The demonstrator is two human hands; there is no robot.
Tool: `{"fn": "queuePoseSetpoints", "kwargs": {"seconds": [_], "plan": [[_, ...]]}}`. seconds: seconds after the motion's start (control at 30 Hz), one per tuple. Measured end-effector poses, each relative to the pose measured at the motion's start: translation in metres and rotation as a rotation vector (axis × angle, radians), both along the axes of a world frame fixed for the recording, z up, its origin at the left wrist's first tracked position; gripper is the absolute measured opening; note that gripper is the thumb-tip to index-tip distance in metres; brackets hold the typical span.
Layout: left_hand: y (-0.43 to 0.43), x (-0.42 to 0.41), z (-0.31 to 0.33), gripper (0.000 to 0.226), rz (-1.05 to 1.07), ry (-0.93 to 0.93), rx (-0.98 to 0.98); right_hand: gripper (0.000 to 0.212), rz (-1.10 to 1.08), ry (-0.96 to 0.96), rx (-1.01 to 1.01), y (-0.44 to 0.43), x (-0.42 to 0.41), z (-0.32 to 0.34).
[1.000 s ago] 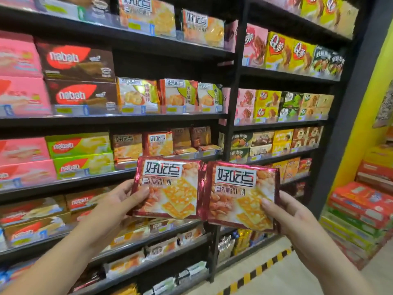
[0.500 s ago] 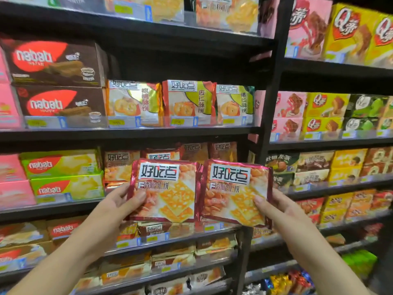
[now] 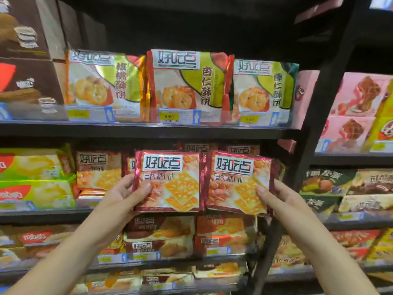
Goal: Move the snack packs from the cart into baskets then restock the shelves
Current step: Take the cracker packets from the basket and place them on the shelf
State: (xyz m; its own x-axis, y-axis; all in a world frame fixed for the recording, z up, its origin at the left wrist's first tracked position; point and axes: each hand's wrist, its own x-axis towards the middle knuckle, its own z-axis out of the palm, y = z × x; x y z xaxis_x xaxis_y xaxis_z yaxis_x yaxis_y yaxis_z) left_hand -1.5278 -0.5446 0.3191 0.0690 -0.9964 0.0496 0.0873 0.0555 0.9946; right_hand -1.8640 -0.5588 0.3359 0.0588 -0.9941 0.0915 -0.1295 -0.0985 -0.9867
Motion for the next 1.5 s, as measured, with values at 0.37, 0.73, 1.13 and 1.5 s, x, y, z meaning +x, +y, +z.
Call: {"fn": "queuePoseSetpoints", "kwargs": {"seconds": [0.37, 0.73, 1.13, 1.5], "plan": [[-0.006, -0.021, 0.001, 0.062, 0.177, -0.008, 0.007, 0.027, 0.055, 0.117, -0.080, -0.111, 0.002, -0.015], [0.012, -0.016, 0.002, 0.043, 0.283, -0.021, -0.038, 0.061, -0.009, 0.352, -0.095, -0.173, 0.068, -0.033], [0.018, -0.019, 0.002, 0.045, 0.288, -0.018, -0.044, 0.046, -0.266, 0.644, -0.216, -0.181, 0.078, -0.050], [0.013, -0.031, 0.003, 0.044, 0.277, -0.036, -0.021, 0.040, -0.202, 0.652, -0.188, -0.188, 0.072, -0.055]]}}
